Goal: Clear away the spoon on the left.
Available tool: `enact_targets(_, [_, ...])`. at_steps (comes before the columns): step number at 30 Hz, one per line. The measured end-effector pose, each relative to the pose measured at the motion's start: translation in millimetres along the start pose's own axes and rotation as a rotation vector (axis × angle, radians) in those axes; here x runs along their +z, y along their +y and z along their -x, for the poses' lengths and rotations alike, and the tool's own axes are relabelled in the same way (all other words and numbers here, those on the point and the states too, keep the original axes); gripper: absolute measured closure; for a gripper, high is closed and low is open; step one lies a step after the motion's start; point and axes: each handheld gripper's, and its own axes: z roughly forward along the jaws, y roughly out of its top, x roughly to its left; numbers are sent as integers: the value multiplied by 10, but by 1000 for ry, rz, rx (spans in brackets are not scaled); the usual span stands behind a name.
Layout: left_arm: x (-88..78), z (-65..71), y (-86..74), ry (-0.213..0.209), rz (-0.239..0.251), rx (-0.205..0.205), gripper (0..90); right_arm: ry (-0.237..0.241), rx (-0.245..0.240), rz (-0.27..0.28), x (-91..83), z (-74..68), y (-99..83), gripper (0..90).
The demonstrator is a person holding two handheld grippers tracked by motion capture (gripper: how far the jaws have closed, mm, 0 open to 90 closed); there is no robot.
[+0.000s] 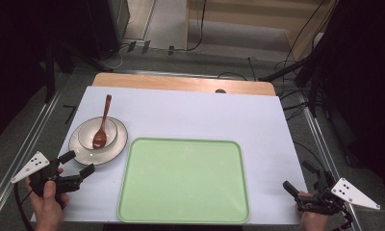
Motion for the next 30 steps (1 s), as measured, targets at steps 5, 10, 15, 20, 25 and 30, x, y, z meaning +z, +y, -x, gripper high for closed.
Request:
enact_targets(5, [-5,23,25,9,-3,9,5,-3,2,-2,3,-5,-1,0])
enact_targets(10, [-2,84,105,20,12,17,5,-9,2,3,-3,-3,-1,0])
enact_targets(15, [41,176,211,-8,15,27,5,-16,0,9,-4,-4,-2,0])
enact_targets(20, [132,252,371,-10,4,52,5,-19,2,11,-9,-1,-2,0])
enact_targets(25, [182,236,475,-8,2,50,5,-32,3,13,-9,-5,-3,0])
enact_targets(30, [266,174,599,-5,3,46,5,-51,15,0,9,4,3,0])
